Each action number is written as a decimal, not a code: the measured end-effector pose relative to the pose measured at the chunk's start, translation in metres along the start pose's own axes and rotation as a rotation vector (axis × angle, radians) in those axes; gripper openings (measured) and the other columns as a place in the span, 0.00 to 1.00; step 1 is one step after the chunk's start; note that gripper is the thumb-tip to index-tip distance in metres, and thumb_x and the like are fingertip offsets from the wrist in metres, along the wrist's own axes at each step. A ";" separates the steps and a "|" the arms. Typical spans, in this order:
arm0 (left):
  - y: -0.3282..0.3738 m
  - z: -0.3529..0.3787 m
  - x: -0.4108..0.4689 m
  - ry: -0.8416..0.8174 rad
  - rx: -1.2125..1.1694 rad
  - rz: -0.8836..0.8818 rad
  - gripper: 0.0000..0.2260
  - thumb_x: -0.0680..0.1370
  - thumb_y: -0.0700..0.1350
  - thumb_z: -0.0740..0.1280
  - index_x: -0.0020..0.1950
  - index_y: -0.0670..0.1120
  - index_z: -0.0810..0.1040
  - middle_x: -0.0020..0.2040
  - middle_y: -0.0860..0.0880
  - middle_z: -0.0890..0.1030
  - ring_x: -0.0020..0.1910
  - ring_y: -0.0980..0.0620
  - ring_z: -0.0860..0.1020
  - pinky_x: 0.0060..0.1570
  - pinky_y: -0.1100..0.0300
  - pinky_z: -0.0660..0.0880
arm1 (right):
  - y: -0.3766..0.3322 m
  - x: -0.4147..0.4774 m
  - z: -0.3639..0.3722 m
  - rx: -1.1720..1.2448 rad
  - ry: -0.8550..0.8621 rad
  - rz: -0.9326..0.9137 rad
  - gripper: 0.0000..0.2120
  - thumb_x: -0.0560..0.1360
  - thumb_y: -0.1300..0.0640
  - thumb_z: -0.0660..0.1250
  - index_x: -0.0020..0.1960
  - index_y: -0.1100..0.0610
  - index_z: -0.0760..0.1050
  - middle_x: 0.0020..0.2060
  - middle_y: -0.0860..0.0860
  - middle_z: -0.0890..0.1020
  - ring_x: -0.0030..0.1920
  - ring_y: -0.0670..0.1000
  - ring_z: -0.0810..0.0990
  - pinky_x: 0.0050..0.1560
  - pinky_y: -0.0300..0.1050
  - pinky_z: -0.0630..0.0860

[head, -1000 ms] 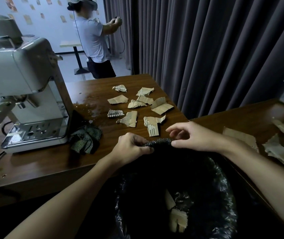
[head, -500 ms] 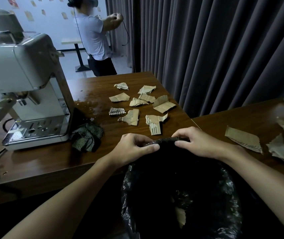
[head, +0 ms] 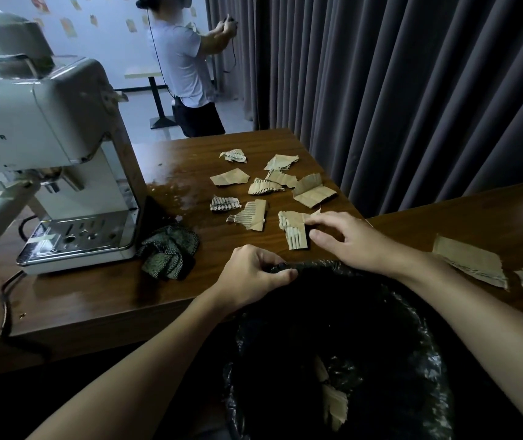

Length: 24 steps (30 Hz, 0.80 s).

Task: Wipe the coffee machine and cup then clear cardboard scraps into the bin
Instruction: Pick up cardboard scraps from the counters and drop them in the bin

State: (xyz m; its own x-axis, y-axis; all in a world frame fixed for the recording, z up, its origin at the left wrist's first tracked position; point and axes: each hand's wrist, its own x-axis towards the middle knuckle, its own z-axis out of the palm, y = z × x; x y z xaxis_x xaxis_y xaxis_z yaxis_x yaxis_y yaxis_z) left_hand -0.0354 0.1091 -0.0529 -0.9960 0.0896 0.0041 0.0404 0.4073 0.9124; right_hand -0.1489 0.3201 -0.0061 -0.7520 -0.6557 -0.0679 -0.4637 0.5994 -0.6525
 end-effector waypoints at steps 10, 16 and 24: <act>-0.001 0.000 0.001 0.030 0.000 -0.001 0.07 0.76 0.50 0.74 0.40 0.50 0.86 0.36 0.52 0.85 0.32 0.57 0.80 0.34 0.54 0.74 | 0.020 0.028 0.003 -0.253 0.026 0.075 0.18 0.79 0.37 0.55 0.66 0.38 0.71 0.65 0.48 0.71 0.70 0.53 0.61 0.66 0.57 0.57; 0.000 0.002 0.001 0.037 -0.038 -0.047 0.08 0.76 0.50 0.75 0.39 0.49 0.86 0.35 0.52 0.84 0.31 0.58 0.80 0.31 0.61 0.71 | 0.030 0.029 0.007 -0.241 0.053 0.031 0.09 0.73 0.41 0.69 0.53 0.38 0.78 0.66 0.44 0.67 0.71 0.52 0.59 0.69 0.59 0.55; 0.003 0.001 -0.002 0.035 -0.077 -0.058 0.06 0.76 0.48 0.74 0.48 0.46 0.87 0.45 0.45 0.87 0.41 0.46 0.84 0.42 0.46 0.79 | 0.033 0.030 -0.002 -0.216 0.041 0.144 0.36 0.65 0.35 0.73 0.69 0.39 0.62 0.63 0.46 0.70 0.67 0.53 0.63 0.61 0.55 0.59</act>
State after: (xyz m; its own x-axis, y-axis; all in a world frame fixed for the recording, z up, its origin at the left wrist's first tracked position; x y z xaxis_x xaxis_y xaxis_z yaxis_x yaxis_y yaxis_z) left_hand -0.0334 0.1110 -0.0509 -0.9987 0.0355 -0.0365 -0.0223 0.3394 0.9404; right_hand -0.1876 0.3209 -0.0286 -0.8339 -0.5397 -0.1152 -0.4361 0.7724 -0.4618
